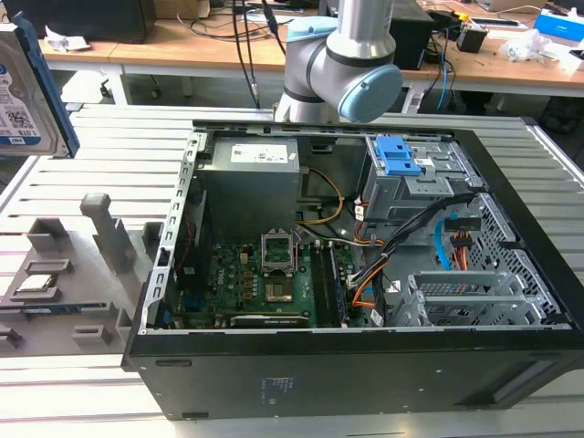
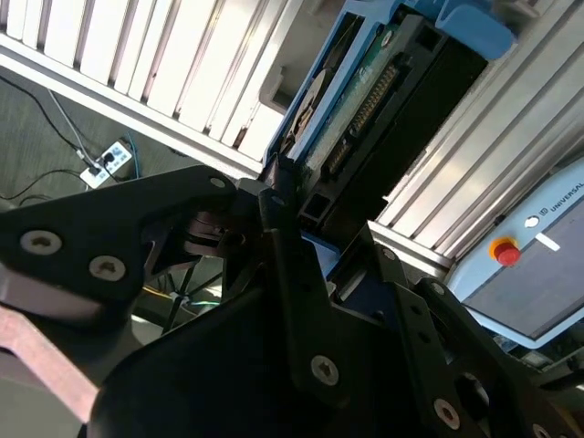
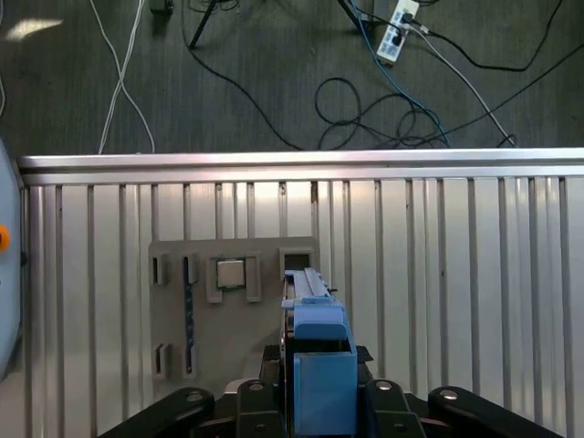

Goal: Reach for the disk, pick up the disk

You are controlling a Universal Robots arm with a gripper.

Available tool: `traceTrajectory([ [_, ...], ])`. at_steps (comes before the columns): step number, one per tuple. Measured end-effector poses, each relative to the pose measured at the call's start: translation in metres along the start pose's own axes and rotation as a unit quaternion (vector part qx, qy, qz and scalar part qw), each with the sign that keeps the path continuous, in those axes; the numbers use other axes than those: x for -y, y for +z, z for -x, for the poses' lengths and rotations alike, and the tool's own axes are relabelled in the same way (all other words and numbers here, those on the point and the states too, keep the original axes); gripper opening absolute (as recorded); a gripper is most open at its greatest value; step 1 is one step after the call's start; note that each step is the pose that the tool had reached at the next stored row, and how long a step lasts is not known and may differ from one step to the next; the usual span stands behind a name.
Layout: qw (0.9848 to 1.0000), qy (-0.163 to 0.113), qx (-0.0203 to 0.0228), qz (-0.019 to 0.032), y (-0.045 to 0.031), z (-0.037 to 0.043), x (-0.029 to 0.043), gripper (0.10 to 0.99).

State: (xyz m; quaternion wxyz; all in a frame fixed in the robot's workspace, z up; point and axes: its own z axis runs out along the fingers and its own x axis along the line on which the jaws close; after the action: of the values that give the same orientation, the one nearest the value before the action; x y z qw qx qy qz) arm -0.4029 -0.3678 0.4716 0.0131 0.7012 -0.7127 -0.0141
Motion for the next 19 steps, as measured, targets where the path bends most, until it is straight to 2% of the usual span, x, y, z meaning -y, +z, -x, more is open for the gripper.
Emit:
traceTrajectory([
  [6, 1.0, 0.0, 0.0, 0.0, -0.0173, 0.0, -0.0007, 0.369],
  [19, 1.0, 0.0, 0.0, 0.0, -0.0182, 0.0001, 0.001, 0.369],
])
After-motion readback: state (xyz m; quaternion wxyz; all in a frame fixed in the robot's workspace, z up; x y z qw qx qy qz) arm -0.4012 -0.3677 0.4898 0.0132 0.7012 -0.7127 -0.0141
